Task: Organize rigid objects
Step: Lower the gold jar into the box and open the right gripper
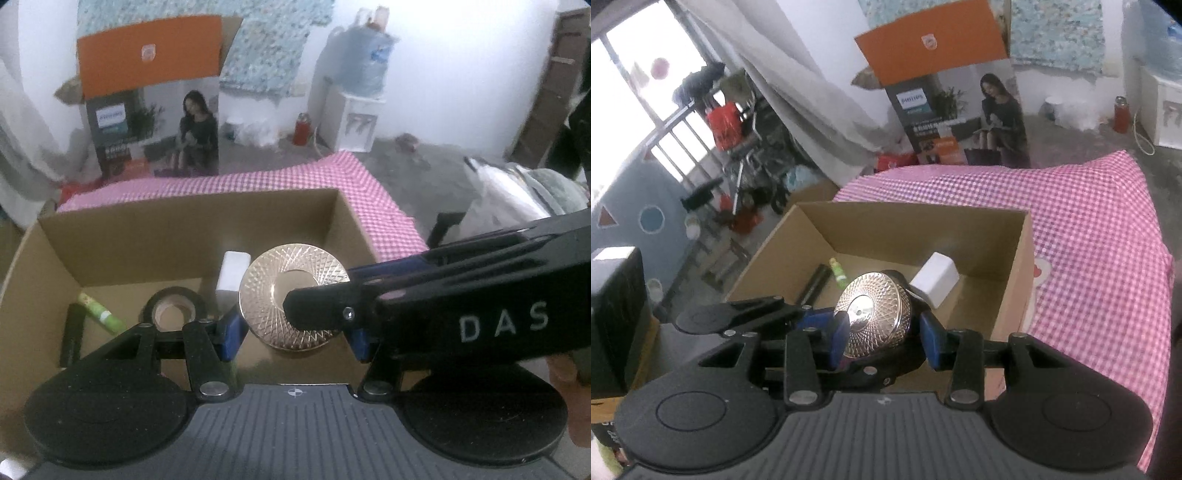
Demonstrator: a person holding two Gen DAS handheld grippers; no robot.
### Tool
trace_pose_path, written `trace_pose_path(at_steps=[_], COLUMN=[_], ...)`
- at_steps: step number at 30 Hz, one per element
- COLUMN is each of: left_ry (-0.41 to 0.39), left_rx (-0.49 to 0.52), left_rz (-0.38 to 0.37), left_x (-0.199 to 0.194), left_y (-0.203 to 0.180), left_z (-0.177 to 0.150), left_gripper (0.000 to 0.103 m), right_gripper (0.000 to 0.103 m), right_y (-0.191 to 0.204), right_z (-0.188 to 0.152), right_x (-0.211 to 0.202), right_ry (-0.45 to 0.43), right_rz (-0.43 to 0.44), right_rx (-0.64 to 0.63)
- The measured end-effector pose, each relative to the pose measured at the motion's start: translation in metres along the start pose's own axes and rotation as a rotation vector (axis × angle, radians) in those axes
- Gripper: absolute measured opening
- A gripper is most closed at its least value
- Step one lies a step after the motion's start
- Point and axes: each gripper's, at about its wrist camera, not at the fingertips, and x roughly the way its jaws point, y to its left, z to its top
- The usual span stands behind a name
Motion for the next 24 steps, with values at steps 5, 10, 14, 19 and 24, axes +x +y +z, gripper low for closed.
trace_pose_path(at_steps=[5,10,14,19,24], left_ry=[0.052,0.087,0.128,0.127,0.109], left_rx=[-0.051,-0.06,-0.069,-0.082,-0.064], left_rz=[0.006,0.015,0.012,-0.014,-0.012], left_x=[0.018,0.033,0.045,0.048,0.04], left_y=[0.006,0.005,0.004,0.003,-0.004], left_z=[0.009,0.015,0.016,0.015,0.017], left_gripper=[0.055,0.055,0.056,0.057,0.062], right_gripper=[0.046,0.046,0.047,0.05,0.05], right_y=[-0.01,-0.017,-0.026,-0.032,-0.035], right_z=[0.012,0.019,0.023,0.025,0.021], right_x=[0.019,0.029,0.036,0.035,0.026], right_ry=[0.045,0.069,0.078,0.05,0.022], right_rz=[-0.014,-0.024,-0.026,-0.021,-0.005], right_rx=[-0.017,-0.024,-0.014,-0.008,0.021])
